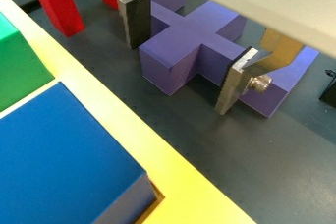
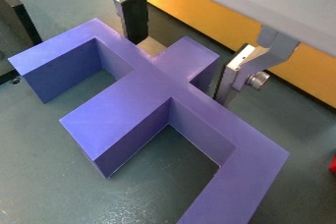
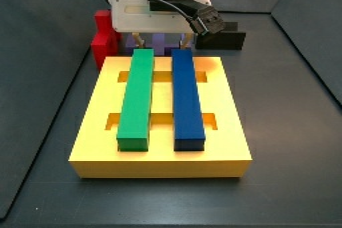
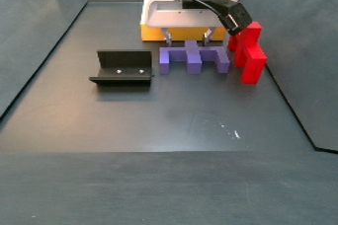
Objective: Pick up the purple object. Move up. Place the purple object on the fixture. Regrasp the purple object. Move to above the board. Insert the purple object.
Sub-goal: Pick up the purple object.
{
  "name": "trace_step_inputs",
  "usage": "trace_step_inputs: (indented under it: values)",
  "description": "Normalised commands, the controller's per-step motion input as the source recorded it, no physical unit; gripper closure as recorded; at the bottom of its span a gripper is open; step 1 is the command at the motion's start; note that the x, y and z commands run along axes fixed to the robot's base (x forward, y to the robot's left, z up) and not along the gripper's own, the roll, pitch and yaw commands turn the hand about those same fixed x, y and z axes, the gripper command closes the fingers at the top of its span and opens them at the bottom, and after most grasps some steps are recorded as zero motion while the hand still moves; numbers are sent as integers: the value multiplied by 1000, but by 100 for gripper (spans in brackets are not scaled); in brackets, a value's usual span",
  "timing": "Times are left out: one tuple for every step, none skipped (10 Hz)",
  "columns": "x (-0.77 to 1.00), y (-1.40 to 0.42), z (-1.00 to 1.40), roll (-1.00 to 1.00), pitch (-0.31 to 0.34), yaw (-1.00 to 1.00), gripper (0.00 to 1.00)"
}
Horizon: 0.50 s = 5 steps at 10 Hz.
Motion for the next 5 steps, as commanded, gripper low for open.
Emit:
trace_step_inputs:
  values:
    - [0, 0, -103, 0, 0, 0, 0]
    - [0, 0, -100, 0, 0, 0, 0]
    - [0, 0, -91, 0, 0, 0, 0]
    - [0, 0, -69, 0, 0, 0, 0]
    - [0, 0, 0, 0, 0, 0, 0]
